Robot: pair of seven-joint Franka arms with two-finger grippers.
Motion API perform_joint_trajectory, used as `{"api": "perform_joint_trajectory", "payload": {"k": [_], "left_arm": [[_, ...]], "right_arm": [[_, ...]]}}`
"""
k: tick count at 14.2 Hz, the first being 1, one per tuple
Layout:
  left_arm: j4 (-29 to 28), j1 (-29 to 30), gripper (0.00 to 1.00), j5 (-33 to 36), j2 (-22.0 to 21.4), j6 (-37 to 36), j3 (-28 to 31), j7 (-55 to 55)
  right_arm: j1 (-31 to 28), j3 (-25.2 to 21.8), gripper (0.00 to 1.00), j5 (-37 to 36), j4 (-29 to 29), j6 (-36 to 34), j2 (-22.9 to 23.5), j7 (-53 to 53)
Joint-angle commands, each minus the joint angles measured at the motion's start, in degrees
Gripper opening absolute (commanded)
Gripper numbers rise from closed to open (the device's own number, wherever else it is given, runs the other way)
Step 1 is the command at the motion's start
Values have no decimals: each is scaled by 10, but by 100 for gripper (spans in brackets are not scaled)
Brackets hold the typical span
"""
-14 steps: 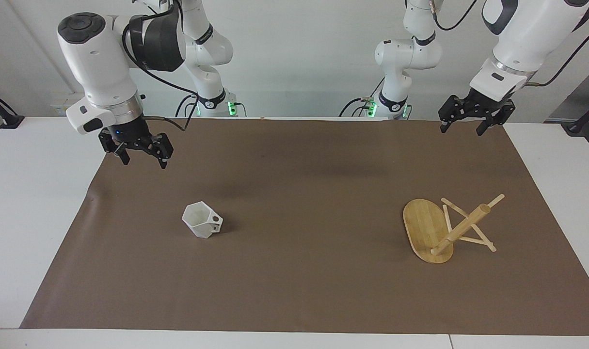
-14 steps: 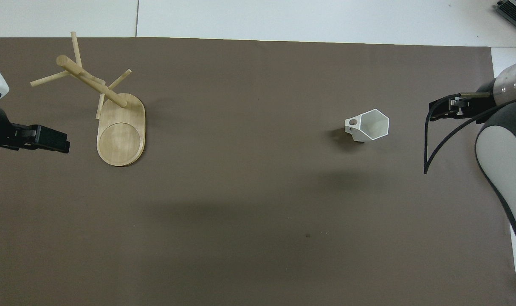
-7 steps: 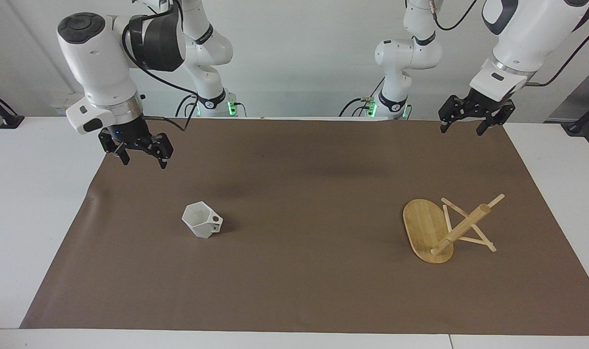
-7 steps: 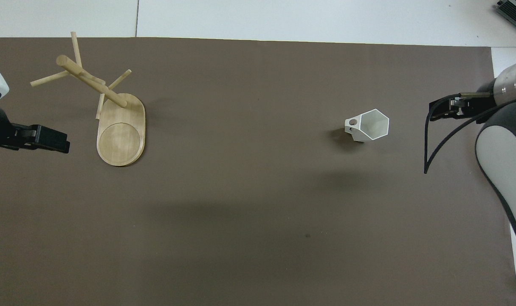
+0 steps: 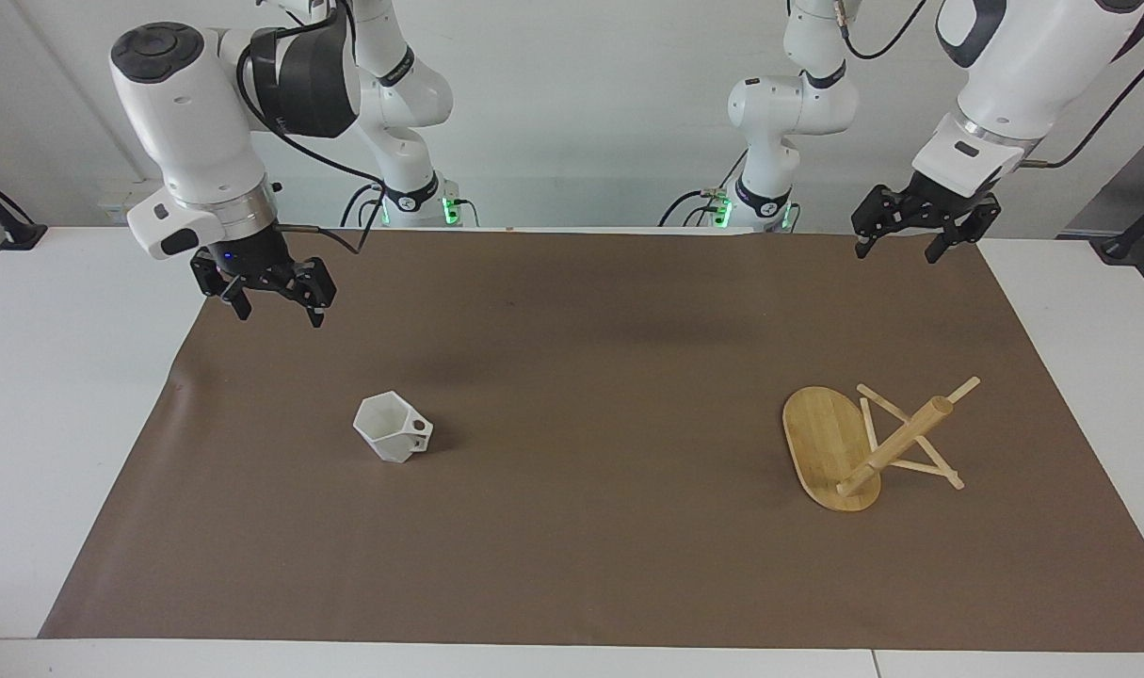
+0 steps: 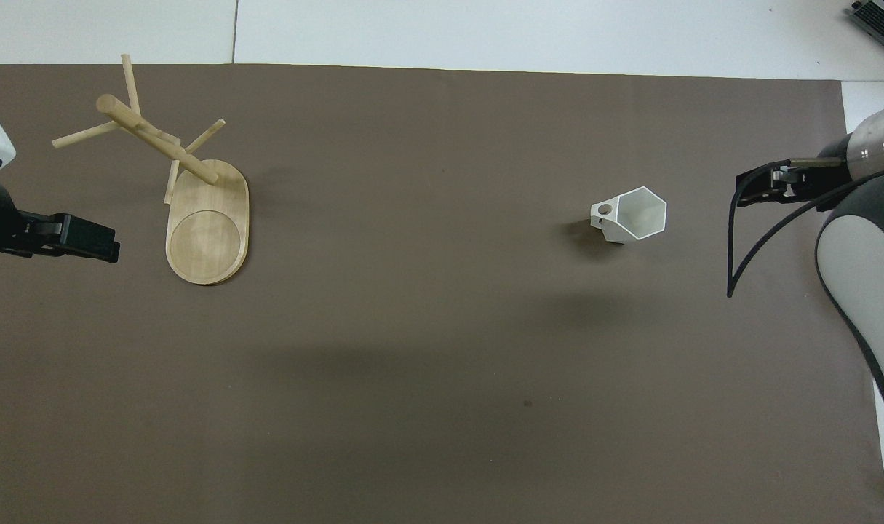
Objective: Hang cup on rack
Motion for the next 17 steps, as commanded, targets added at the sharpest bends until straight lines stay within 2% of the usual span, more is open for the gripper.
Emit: {"api": "perform_joint_trajectory", "payload": {"k": [1, 17], "left_arm": [[-4, 6, 100, 8, -8, -6, -4, 3], [-4, 6, 100, 8, -8, -6, -4, 3]], "right_arm": [[-8, 1, 100, 15, 3, -8, -5, -22], [-8, 0, 100, 16, -7, -12, -12, -21]]}}
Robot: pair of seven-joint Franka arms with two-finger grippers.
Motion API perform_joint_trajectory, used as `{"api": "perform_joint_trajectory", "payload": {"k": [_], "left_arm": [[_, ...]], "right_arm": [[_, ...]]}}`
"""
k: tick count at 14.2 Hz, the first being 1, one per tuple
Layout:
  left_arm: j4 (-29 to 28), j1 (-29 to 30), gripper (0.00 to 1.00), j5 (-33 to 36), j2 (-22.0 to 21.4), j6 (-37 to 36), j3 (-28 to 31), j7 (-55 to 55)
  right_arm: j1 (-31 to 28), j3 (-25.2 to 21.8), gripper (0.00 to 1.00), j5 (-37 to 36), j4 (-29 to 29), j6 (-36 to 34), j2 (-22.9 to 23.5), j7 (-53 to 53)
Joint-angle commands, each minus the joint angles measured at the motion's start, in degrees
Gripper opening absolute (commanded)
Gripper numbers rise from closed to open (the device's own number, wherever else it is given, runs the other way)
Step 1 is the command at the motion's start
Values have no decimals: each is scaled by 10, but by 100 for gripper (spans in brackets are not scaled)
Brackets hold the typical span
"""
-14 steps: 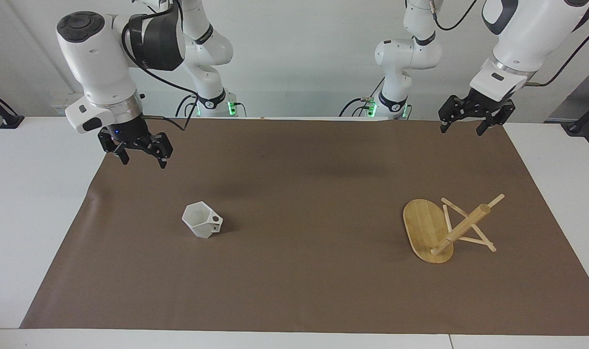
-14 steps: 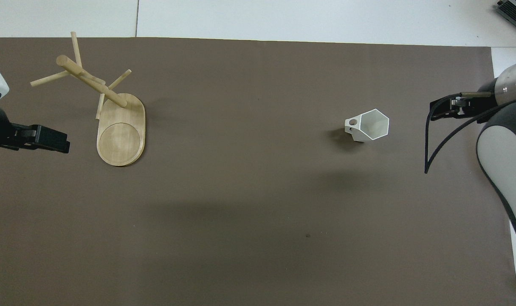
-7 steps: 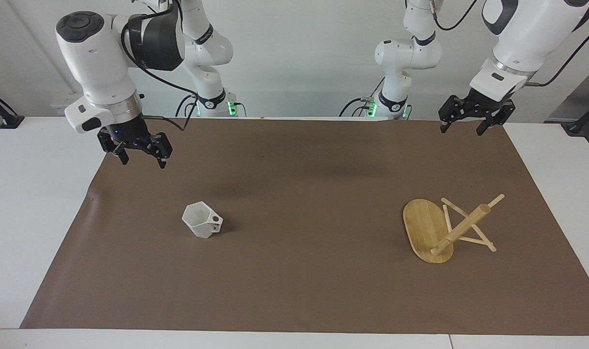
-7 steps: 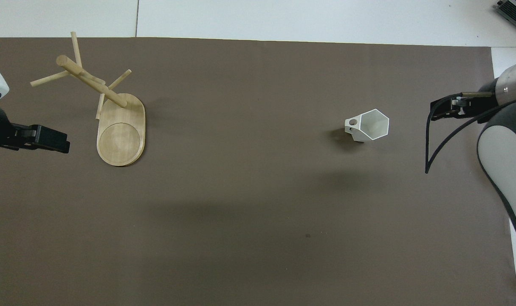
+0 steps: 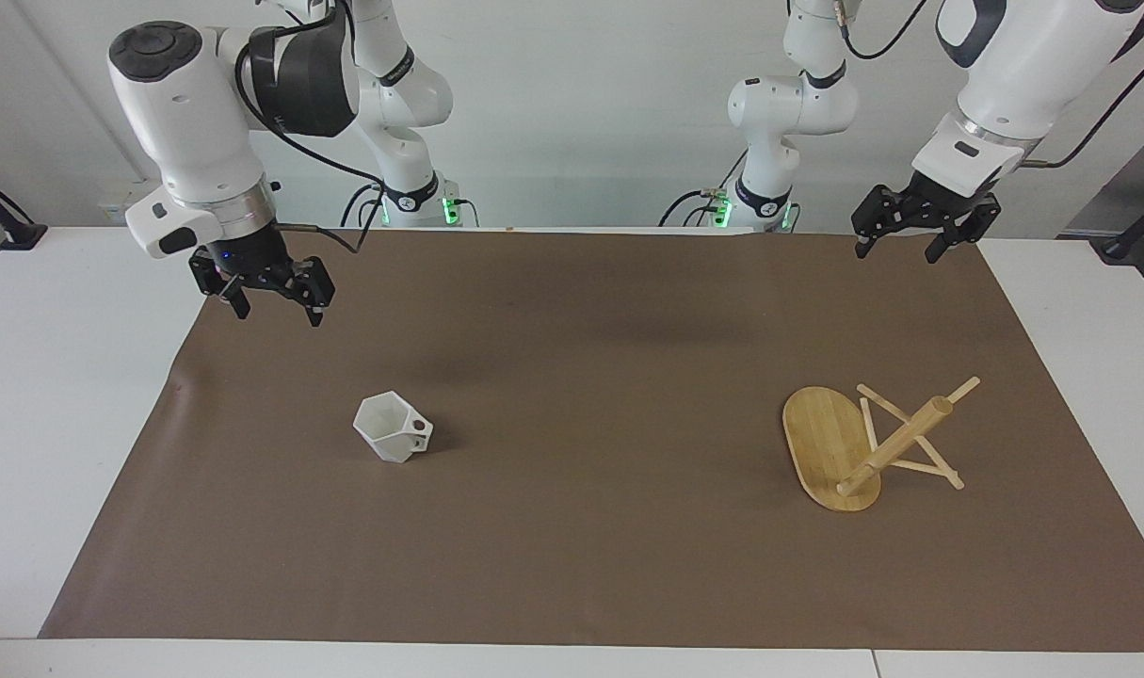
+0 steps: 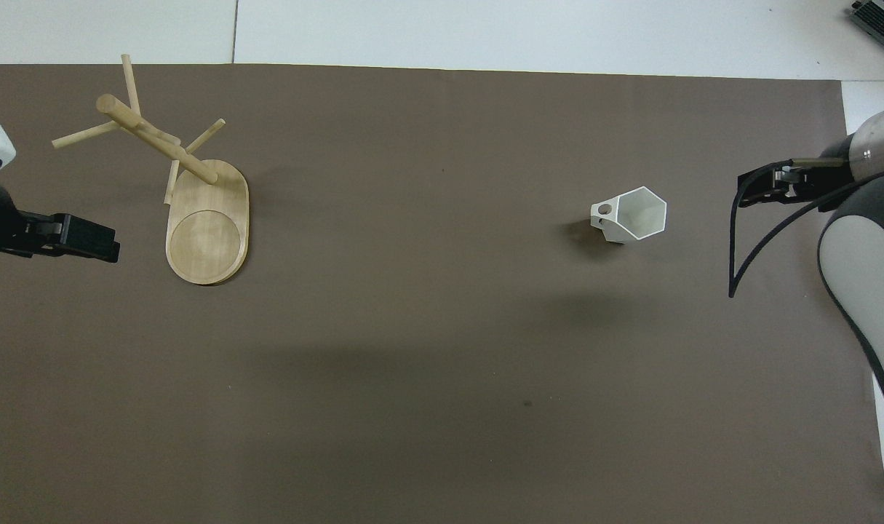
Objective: Hang cup on rack
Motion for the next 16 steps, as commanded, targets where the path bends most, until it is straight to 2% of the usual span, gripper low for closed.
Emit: {"api": "perform_joint_trajectory", "payload": {"k": [1, 10, 12, 16], "left_arm": [[-4, 6, 100, 8, -8, -6, -4, 3], [-4, 6, 100, 8, -8, -5, -4, 3], [-5, 6, 100, 8, -8, -6, -4, 3], [-5, 6, 100, 8, -8, -6, -4, 3]], "right_arm": [[-7, 1, 100, 16, -7, -11, -11, -21], [-7, 2, 100, 16, -10, -5, -11, -22], [-8, 0, 100, 37, -12, -1, -11, -22], [-8, -4, 100, 41, -32, 32, -8, -57]]}}
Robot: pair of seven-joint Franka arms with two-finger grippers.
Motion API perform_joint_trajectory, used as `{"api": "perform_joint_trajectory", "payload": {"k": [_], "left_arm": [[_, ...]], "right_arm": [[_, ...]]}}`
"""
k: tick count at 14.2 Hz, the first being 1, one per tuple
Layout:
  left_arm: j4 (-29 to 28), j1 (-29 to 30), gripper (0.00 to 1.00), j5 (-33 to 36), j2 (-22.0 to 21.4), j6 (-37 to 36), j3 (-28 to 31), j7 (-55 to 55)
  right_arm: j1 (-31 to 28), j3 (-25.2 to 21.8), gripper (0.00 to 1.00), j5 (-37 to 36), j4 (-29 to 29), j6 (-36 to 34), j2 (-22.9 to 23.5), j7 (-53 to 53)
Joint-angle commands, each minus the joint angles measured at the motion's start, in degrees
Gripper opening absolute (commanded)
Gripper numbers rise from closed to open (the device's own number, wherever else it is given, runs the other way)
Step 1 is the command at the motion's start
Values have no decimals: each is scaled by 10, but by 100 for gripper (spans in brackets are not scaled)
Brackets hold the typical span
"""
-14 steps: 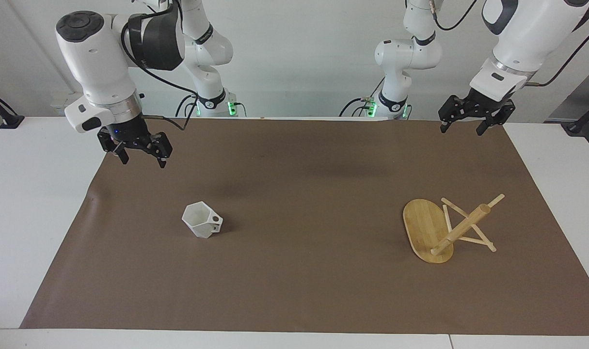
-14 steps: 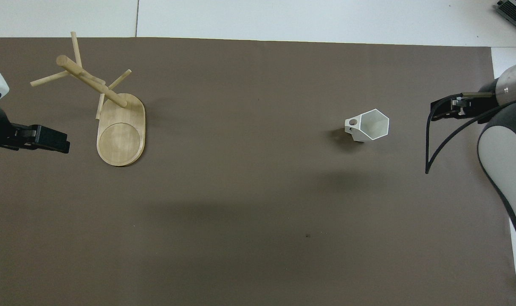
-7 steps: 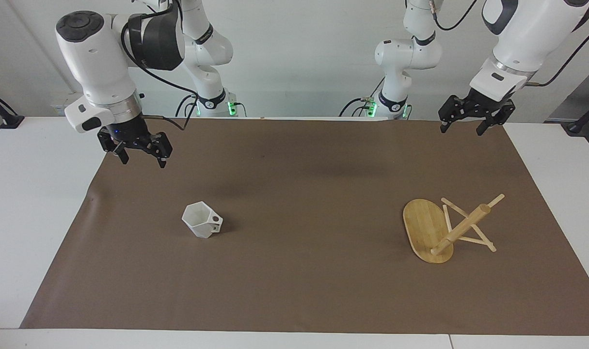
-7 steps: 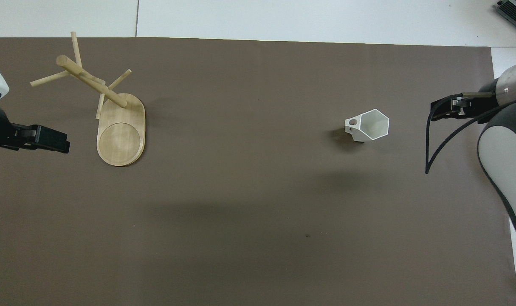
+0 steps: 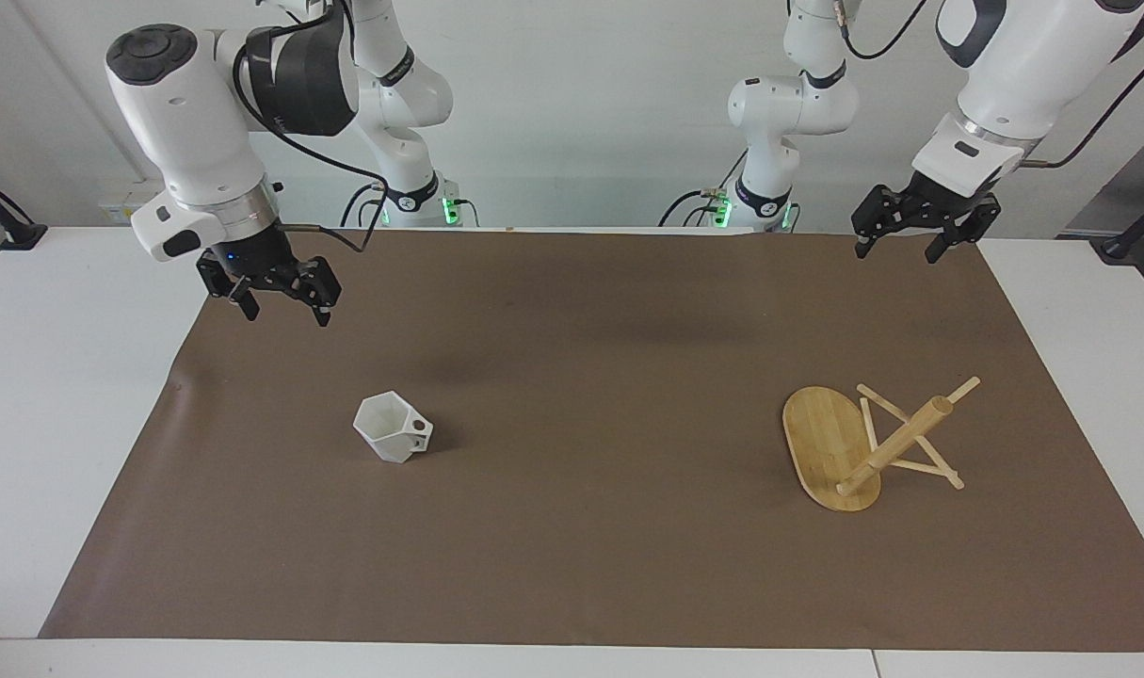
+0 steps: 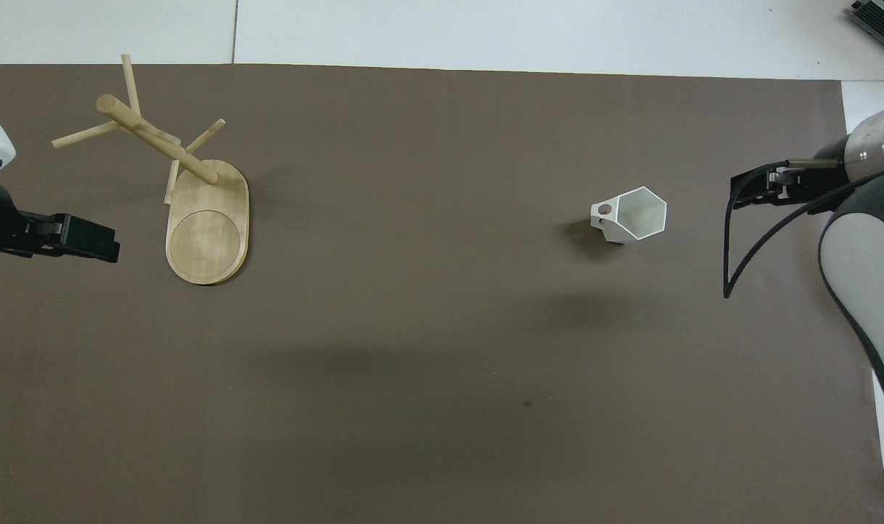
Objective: Hang cup on rack
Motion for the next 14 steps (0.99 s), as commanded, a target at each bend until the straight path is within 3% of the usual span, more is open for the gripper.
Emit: {"api": "perform_joint_trajectory", "payload": {"k": [1, 14], "left_arm": [[-4, 6, 100, 8, -8, -6, -4, 3], [-4, 6, 100, 8, -8, -6, -4, 3]], "right_arm": [[-8, -2, 100, 15, -31, 37, -5, -40], [-4, 0, 100, 43, -128, 221, 58, -26]]}}
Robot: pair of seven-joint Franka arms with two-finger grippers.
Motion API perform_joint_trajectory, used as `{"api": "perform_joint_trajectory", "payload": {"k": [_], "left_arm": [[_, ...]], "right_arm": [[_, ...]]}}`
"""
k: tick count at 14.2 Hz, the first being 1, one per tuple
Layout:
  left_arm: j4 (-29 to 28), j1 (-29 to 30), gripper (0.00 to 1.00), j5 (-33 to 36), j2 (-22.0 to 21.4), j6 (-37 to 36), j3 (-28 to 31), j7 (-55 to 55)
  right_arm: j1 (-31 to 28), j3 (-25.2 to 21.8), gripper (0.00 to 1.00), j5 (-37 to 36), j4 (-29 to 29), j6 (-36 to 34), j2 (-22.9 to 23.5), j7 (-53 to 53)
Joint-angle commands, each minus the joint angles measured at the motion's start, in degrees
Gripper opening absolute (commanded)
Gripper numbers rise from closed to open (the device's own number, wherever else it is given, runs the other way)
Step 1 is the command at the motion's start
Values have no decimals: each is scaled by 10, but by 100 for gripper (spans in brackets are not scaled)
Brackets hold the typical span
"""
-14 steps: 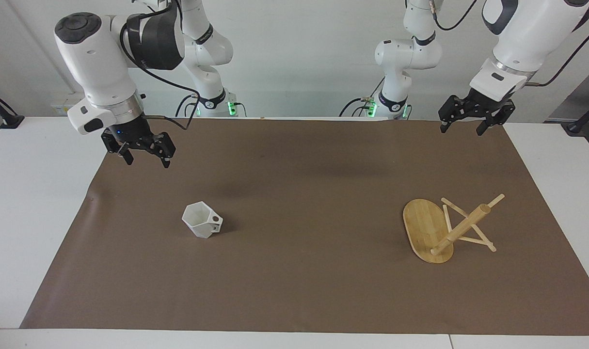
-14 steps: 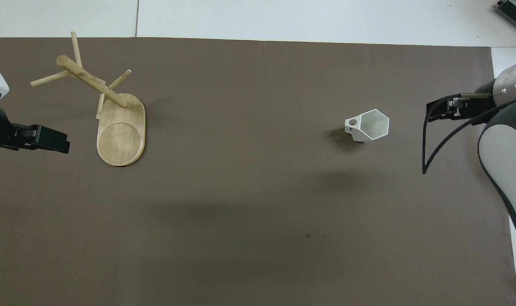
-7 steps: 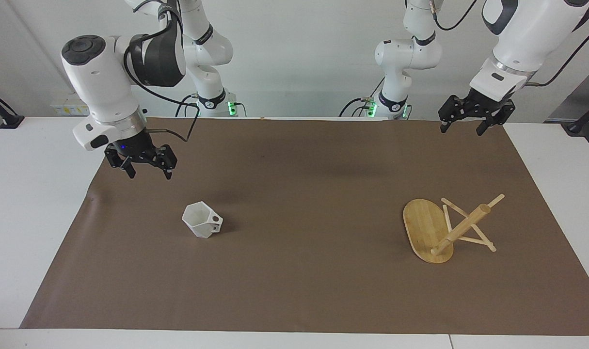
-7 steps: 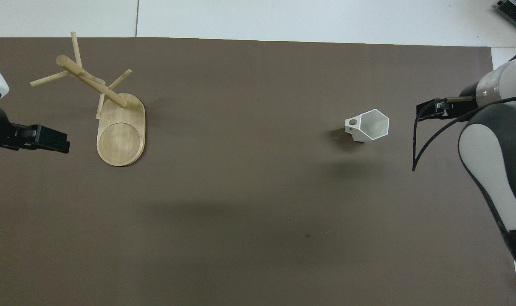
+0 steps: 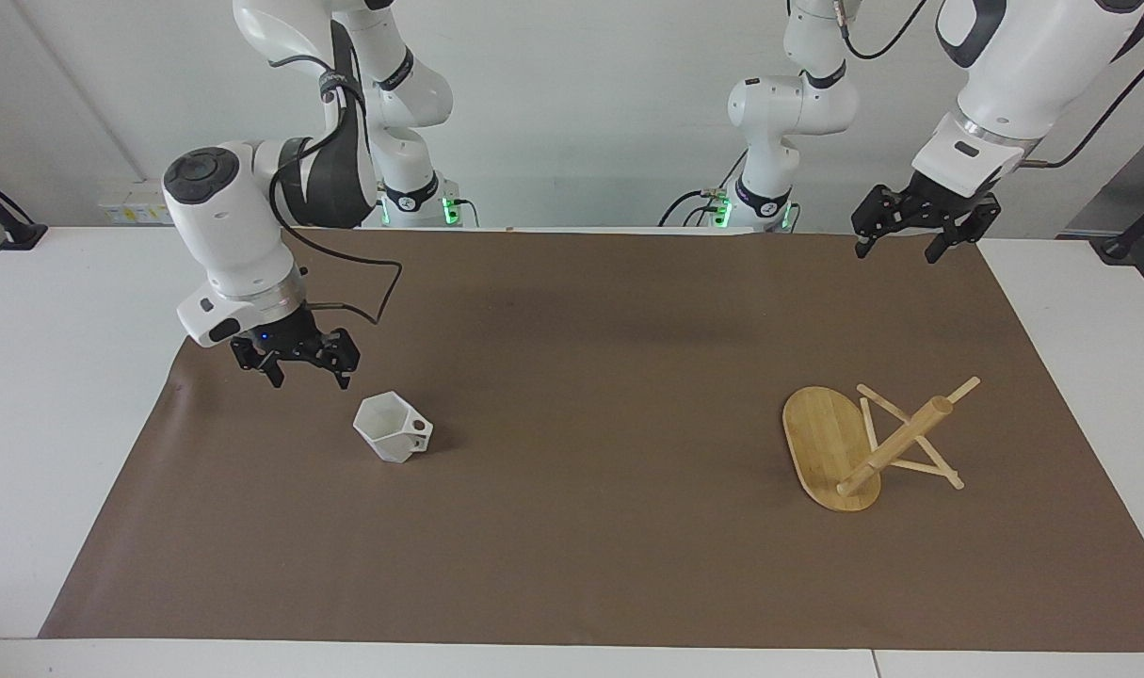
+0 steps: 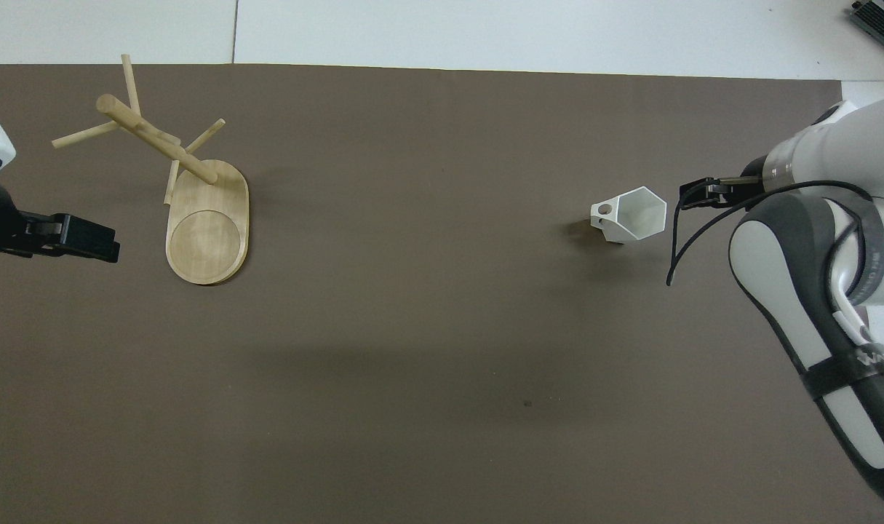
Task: Hang cup on rack
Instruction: 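Reach the right gripper toward the white cup's rim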
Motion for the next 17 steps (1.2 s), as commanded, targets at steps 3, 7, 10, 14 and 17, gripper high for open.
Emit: {"api": "perform_joint_trajectory", "payload": {"k": [3, 7, 10, 14, 17], "left_arm": [[-5, 6, 100, 8, -8, -6, -4, 3], [-5, 6, 100, 8, -8, -6, -4, 3], [-4, 6, 100, 8, -8, -6, -4, 3], [-5, 6, 100, 8, -8, -6, -4, 3], [-5, 6, 100, 8, -8, -6, -4, 3]], "right_arm": [[2, 5, 100, 21, -40, 70, 11, 5], [2, 7, 100, 21, -44, 97, 27, 13], [4, 9, 100, 21, -60, 127, 33, 25], [4, 9, 100, 21, -67, 151, 51, 39], [5, 10, 100, 21, -67, 152, 55, 47]]}}
